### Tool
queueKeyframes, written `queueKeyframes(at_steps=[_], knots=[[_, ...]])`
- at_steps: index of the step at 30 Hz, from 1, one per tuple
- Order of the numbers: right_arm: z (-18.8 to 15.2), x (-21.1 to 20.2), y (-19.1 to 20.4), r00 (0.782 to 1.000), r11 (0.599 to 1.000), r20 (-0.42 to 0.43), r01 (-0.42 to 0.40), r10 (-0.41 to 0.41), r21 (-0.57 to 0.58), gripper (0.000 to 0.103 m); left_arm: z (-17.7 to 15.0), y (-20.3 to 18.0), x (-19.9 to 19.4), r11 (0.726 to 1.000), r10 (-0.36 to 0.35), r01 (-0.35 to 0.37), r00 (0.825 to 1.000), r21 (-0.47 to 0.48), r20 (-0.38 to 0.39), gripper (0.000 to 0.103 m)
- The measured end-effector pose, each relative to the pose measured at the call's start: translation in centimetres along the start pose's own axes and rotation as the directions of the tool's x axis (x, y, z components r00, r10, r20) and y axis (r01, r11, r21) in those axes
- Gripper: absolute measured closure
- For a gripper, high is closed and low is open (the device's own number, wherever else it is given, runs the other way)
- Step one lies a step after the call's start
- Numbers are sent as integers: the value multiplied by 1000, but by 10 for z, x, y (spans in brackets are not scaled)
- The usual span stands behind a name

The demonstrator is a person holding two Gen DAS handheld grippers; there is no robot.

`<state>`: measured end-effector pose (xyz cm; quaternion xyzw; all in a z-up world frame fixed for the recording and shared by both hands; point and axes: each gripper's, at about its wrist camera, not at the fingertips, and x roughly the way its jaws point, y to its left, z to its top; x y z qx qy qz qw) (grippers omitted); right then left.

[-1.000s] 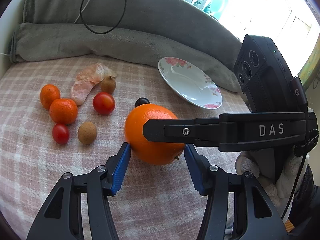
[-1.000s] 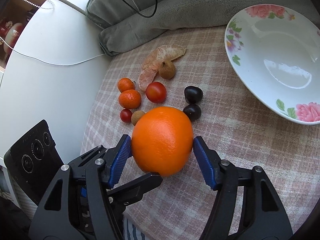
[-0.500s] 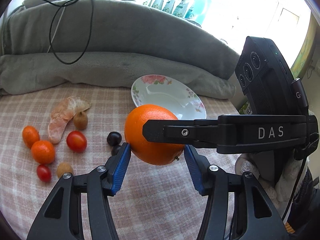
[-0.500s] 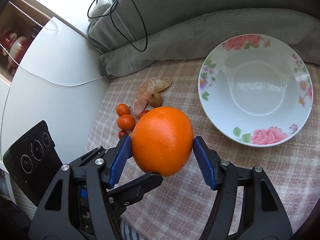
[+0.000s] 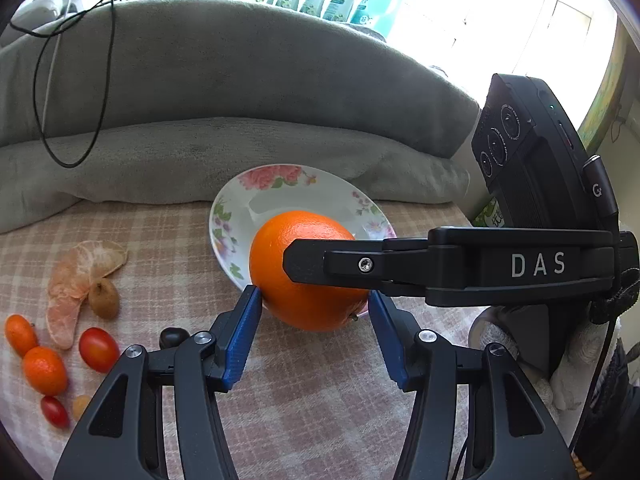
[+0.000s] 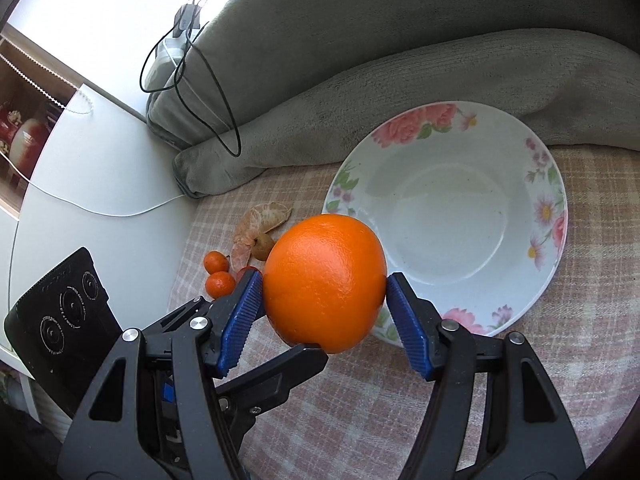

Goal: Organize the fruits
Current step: 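Carry the large orange into the white floral bowl and open the left tool, then move the right tool to the dark plums beside the tomatoes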

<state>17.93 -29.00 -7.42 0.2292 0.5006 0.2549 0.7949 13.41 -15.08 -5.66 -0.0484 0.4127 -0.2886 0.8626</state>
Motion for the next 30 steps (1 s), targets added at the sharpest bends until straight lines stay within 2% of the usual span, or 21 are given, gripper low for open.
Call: queueKeyframes(at_steps=[9, 18, 30], knots=[[5, -3, -14, 1000, 1000, 2, 26, -26, 16, 35, 6, -5, 7, 1000, -10, 10, 1000, 3, -17, 50], [10, -40, -7, 986, 996, 142, 90, -86, -23, 35, 3, -1, -8, 1000, 16, -16, 1000, -4, 4, 51], [-5, -50, 14, 963, 982, 227, 168, -144, -90, 35, -3, 8, -40, 998, 56, -56, 997, 5, 60, 51]])
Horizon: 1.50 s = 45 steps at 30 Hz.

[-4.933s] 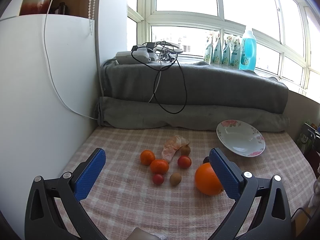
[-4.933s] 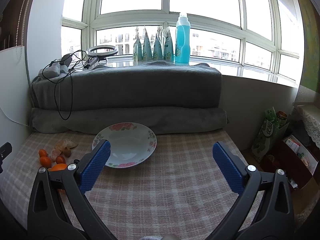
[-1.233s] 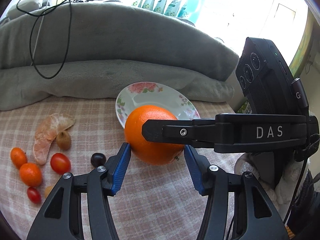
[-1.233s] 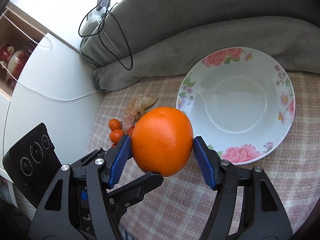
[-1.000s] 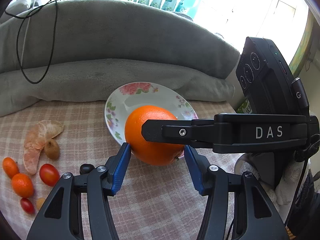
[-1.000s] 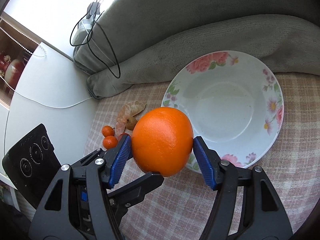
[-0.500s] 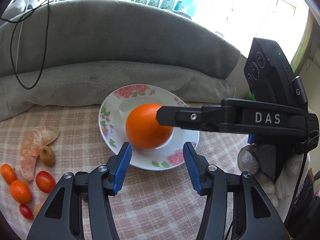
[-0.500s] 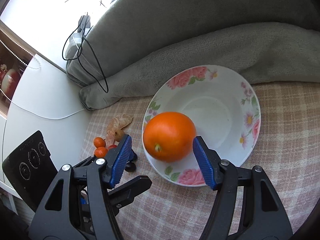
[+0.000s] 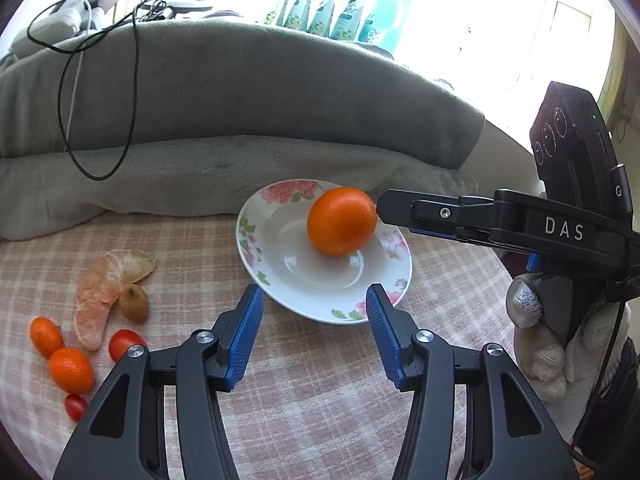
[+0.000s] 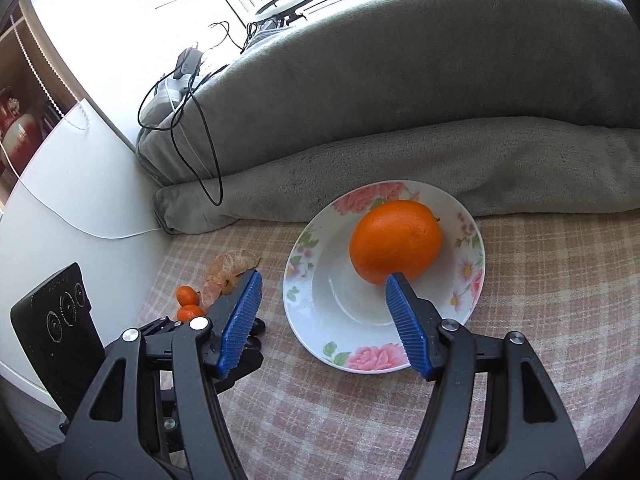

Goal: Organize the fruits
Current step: 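Move the right tool to the dark plums beside the tomatoes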

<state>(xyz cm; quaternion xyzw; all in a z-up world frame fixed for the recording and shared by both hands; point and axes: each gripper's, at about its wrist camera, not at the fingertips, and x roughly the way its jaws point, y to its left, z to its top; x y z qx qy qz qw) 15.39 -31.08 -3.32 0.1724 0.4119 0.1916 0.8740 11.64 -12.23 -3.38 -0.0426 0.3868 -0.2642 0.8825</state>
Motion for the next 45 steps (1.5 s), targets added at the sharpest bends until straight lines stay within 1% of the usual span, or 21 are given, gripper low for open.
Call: queueKeyframes(at_steps=[5, 6, 7, 8, 11, 15, 17, 18, 24, 29, 32, 37, 39, 41, 45], knots=[[-5, -4, 8, 1000, 1000, 16, 15, -14, -16, 35, 0, 8, -16, 1000, 23, -24, 999, 1, 37, 50], [-6, -5, 11, 1000, 999, 23, 20, -20, -29, 32, -1, 10, -19, 1000, 28, -29, 999, 2, 45, 50], [-8, -6, 15, 999, 999, 31, 28, -27, -42, 26, -2, 13, -23, 999, 34, -34, 998, 2, 53, 50], [-9, -8, 18, 999, 998, 40, 33, -31, -57, 23, -3, 16, -27, 999, 40, -41, 997, 2, 62, 50], [-13, -10, 30, 999, 995, 46, 28, -24, -94, 22, -6, 28, -39, 998, 61, -60, 994, -7, 89, 47], [-18, -13, 45, 998, 991, 64, 27, -19, -134, 22, -16, 50, -59, 997, 69, -66, 989, -32, 132, 43], [-21, -14, 53, 997, 987, 76, 30, -18, -161, 16, -21, 58, -68, 995, 99, -94, 985, -40, 143, 43], [-23, -14, 57, 997, 985, 80, 30, -16, -172, 16, -24, 63, -71, 993, 116, -111, 983, -45, 144, 43], [-28, -7, 75, 997, 974, 68, 45, -31, -222, 16, -37, 96, -84, 978, 199, -189, 973, -91, 115, 43], [-31, 3, 77, 999, 977, 32, 47, -42, -209, 16, -49, 117, -90, 966, 234, -221, 968, -135, 89, 43], [-35, 8, 81, 999, 974, 6, 42, -42, -224, 16, -55, 128, -94, 960, 246, -232, 966, -159, 78, 43], [-46, 21, 88, 998, 967, -54, 28, -43, -254, 17, -62, 140, -92, 957, 235, -221, 970, -187, 58, 43], [-51, 28, 92, 996, 964, -82, 19, -42, -266, 21, -64, 144, -89, 957, 219, -206, 975, -206, 47, 44], [-57, 35, 96, 993, 960, -108, 12, -44, -280, 26, -65, 146, -86, 957, 208, -195, 977, -214, 40, 47], [-66, 49, 102, 988, 956, -148, 4, -50, -295, 30, -65, 150, -79, 957, 178, -168, 984, -235, 22, 48]])
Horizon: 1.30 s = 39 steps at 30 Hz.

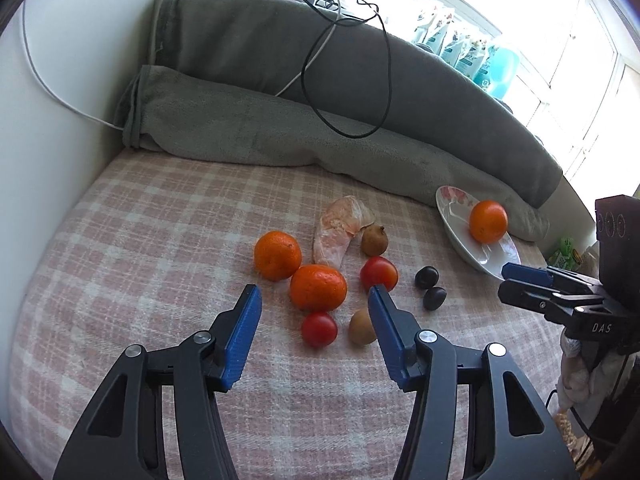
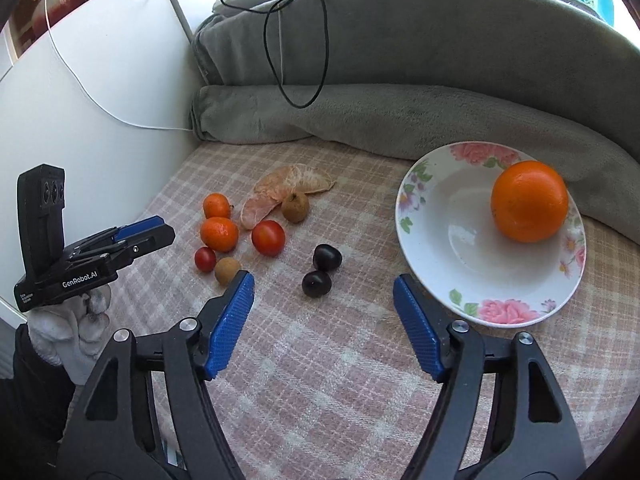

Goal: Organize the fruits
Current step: 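Move the right tool to the dark plums beside the tomatoes, then close the right tool on a dark plum while the left tool grasps a mandarin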

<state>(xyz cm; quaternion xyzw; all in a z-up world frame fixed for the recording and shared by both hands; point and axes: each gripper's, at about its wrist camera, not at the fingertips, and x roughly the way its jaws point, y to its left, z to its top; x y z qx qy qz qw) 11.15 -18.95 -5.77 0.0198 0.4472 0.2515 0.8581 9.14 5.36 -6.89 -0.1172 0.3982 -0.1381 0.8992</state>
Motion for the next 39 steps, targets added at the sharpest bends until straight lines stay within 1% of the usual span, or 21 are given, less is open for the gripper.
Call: queueKeyframes(at_steps=[4, 9, 10, 11, 16, 19, 24, 28, 37, 39], knots=[[-1, 12, 3, 1000, 1000, -30, 5, -5, -2, 36, 2, 1, 9, 1000, -24, 24, 999, -19, -22, 49], [-3, 25, 4, 998, 1000, -64, 16, -16, 0, 38, 4, 4, 20, 999, -38, 36, 998, -40, -45, 49], [-3, 28, 4, 997, 1000, -71, 15, -15, 1, 42, 5, 5, 22, 998, -42, 39, 998, -46, -49, 49], [-3, 31, 4, 997, 1000, -78, 13, -13, 1, 44, 5, 5, 24, 998, -44, 41, 998, -52, -53, 49], [-2, 41, 4, 995, 1000, -98, 16, -15, 2, 46, 8, 4, 30, 997, -49, 45, 996, -57, -69, 49], [-1, 47, 5, 994, 1000, -108, 10, -10, 0, 51, 10, 5, 33, 998, -47, 43, 996, -54, -74, 49], [0, 53, 5, 993, 1000, -116, 11, -12, -5, 52, 10, 7, 41, 997, -49, 44, 995, -60, -91, 49], [1, 60, 5, 992, 1000, -124, 7, -8, -5, 56, 11, 8, 45, 996, -57, 50, 993, -69, -102, 49], [4, 67, 7, 992, 1000, -126, 13, -14, -11, 58, 11, 12, 54, 995, -69, 60, 990, -79, -120, 49], [4, 68, 6, 992, 1000, -126, 14, -15, -12, 60, 11, 11, 55, 995, -71, 61, 990, -79, -123, 51]])
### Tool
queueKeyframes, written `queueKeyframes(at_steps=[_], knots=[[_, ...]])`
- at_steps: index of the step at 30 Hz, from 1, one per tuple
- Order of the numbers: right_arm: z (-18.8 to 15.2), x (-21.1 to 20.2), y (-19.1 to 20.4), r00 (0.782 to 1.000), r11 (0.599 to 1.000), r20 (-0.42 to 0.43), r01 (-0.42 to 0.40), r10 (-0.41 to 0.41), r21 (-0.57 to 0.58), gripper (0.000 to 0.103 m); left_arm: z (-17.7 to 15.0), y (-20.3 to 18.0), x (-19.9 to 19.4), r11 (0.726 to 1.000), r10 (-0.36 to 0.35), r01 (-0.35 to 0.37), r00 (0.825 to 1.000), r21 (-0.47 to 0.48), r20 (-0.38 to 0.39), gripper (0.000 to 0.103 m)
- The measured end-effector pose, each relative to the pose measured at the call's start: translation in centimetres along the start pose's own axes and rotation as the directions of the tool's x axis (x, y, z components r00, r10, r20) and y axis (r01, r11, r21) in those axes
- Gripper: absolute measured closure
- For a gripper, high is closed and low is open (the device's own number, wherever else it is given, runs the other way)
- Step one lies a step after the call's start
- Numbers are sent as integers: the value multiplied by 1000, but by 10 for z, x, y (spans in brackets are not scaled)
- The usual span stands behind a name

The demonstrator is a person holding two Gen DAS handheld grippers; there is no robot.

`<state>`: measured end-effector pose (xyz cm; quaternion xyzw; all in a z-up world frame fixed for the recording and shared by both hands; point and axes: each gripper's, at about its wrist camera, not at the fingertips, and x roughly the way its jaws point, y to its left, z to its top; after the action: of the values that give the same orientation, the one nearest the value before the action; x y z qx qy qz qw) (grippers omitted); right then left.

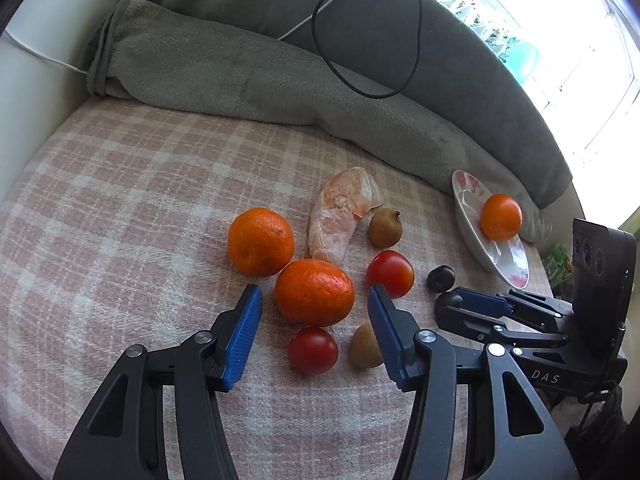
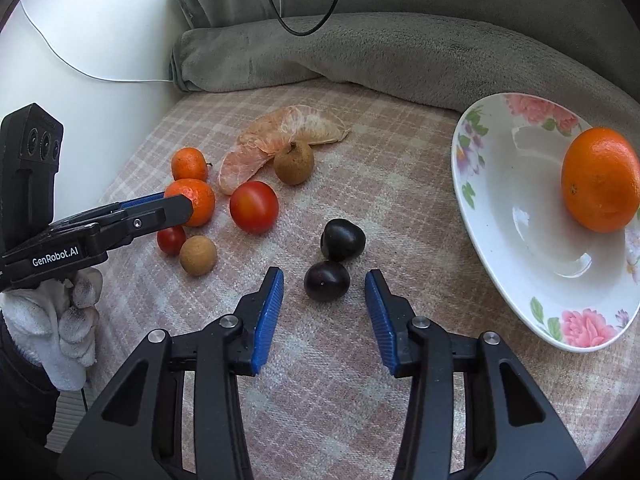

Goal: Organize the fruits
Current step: 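Close the right tool on a dark plum while the left tool grasps a mandarin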

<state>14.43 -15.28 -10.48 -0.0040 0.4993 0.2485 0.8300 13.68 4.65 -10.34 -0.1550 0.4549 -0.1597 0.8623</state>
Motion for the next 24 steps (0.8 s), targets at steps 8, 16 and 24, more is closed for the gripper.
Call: queueKeyframes(at_steps=[8, 16, 24], knots=[[1, 2, 1, 1000, 1000, 1, 7, -7, -13, 73, -1, 1, 2, 1000, -7, 7, 1000, -15, 1, 63], [0, 1, -2, 1000, 1000, 9, -2, 2, -8, 79, -2, -1, -1, 1000, 4, -4, 1000, -9, 17, 64], [-4, -9, -2, 999, 1000, 34, -8, 8, 1, 80, -1, -4, -12, 1000, 14, -14, 999, 0, 47, 64]])
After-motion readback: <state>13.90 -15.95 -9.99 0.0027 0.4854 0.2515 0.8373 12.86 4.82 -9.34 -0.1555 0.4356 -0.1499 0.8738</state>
